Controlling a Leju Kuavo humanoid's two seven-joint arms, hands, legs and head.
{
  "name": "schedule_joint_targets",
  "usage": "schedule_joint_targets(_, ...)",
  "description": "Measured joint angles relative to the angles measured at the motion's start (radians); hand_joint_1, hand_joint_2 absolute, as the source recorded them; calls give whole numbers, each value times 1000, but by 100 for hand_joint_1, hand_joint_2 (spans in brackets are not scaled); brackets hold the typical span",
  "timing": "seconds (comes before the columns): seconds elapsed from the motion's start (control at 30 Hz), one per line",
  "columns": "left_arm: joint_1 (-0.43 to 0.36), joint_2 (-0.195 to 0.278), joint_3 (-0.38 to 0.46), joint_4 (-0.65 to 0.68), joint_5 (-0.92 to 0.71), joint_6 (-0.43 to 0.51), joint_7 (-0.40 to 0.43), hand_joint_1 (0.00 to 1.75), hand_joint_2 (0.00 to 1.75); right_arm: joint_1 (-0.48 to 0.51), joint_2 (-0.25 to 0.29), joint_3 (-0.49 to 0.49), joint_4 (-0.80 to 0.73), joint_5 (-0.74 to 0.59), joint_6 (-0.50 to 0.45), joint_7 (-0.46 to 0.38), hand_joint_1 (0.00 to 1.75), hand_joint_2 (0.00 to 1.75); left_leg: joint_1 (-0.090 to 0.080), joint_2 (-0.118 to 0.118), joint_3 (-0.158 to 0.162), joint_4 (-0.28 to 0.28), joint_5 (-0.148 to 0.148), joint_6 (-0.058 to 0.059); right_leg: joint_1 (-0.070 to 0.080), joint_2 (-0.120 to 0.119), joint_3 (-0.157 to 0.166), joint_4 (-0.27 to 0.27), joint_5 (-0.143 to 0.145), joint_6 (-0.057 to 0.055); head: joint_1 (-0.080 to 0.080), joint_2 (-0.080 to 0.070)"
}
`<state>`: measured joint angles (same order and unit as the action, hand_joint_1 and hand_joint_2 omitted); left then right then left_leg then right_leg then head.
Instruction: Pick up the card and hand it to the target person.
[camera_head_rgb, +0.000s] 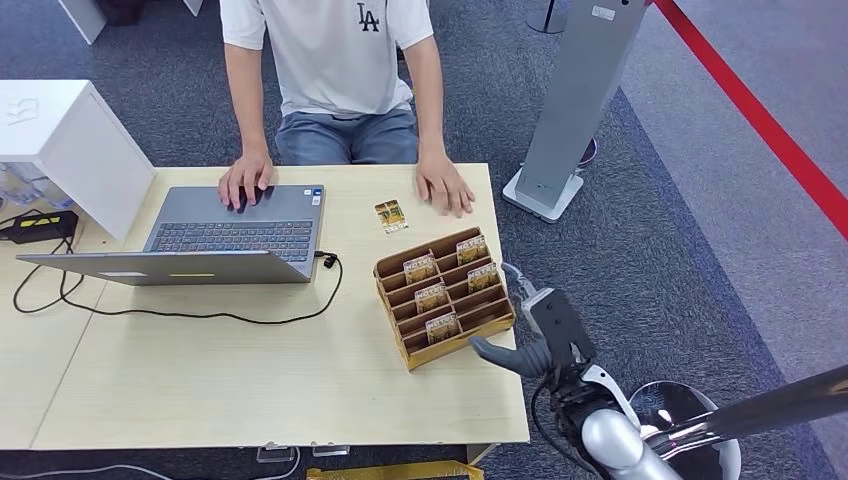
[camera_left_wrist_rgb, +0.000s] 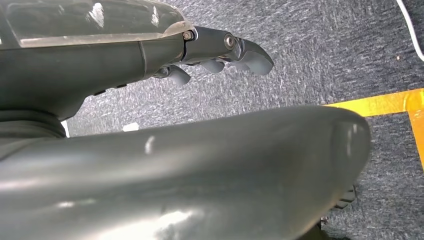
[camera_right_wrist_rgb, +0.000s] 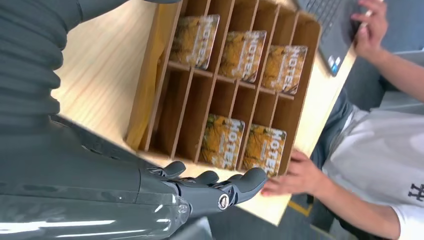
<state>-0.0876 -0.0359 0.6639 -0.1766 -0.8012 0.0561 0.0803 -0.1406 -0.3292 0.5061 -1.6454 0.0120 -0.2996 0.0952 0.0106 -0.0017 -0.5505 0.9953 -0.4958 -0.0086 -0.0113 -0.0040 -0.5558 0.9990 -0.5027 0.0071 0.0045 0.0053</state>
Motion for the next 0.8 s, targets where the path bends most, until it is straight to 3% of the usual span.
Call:
schedule_joint_targets(0.23, -1, 0, 6, 0, -12, -7, -26, 0, 0, -48, 9, 35, -43, 502, 24, 178, 0, 175, 0, 0, 0, 0, 0, 0, 0, 0, 0, 0, 0, 0, 0, 0)
schedule_joint_targets(0.4, -1, 0, 6, 0, -14, -8, -29, 0, 0, -62, 13, 48, -52, 572, 42, 201, 0, 175, 0, 0, 0, 0, 0, 0, 0, 0, 0, 0, 0, 0, -1, 0)
schedule_joint_targets(0.53, -1, 0, 6, 0, -35, -16, -21, 0, 0, -119, 34, 131, -58, 785, 118, 285, 0, 175, 0, 0, 0, 0, 0, 0, 0, 0, 0, 0, 0, 0, 1, 0)
schedule_joint_targets(0.8, -3, 0, 6, 0, -50, -16, -10, 0, 0, -144, 51, 212, 4, 906, 128, 359, 0, 175, 0, 0, 0, 0, 0, 0, 0, 0, 0, 0, 0, 0, -1, 0)
